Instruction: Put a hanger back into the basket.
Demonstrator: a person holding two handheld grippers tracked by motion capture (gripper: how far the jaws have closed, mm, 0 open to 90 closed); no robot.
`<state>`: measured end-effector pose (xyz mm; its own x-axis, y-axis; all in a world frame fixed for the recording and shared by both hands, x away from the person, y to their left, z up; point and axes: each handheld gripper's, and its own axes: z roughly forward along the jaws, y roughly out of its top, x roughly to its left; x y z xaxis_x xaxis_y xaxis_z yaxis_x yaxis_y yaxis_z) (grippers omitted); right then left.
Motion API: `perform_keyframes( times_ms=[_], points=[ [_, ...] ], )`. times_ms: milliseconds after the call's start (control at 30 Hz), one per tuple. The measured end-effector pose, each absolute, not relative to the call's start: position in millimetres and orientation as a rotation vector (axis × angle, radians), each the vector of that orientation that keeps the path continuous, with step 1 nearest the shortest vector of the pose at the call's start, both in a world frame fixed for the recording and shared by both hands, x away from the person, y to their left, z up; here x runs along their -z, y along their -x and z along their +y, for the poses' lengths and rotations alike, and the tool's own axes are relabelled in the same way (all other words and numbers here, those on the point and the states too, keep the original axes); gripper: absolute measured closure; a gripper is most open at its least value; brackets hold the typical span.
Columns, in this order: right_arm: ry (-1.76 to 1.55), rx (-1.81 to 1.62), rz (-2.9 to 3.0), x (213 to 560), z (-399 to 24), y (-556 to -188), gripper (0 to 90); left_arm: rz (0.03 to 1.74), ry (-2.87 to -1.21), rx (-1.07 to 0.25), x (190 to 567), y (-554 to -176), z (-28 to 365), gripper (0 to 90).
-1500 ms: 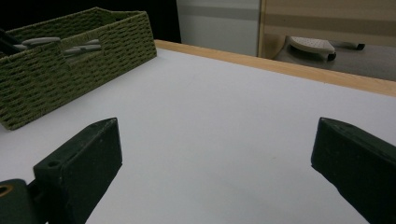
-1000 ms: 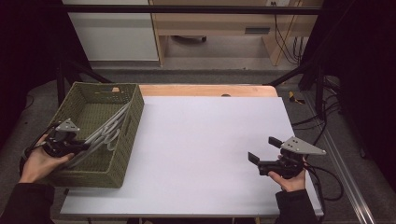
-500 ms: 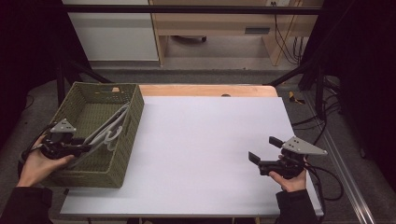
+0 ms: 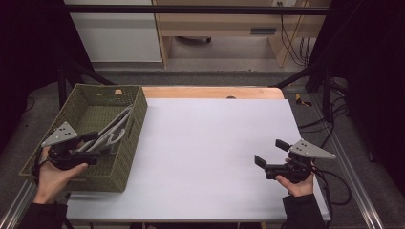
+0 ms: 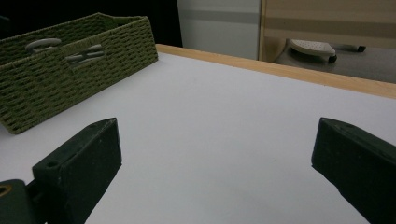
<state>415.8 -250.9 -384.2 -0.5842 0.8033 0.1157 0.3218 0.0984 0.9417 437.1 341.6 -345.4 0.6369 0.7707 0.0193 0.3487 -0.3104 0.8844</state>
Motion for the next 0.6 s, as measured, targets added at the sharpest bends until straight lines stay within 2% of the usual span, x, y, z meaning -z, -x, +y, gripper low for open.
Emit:
perform_keyframes(
  times_ms=[267, 600],
  points=[
    [-1.097, -1.501, 1.951, 384, -253, -415, 1.8, 0.824, -1.821, -0.523, 350, -421, 301, 11.0],
    [-1.095, -1.515, 1.941, 383, -255, -414, 1.8, 0.808, -1.799, -0.505, 362, -413, 276, 7.7]
  ],
)
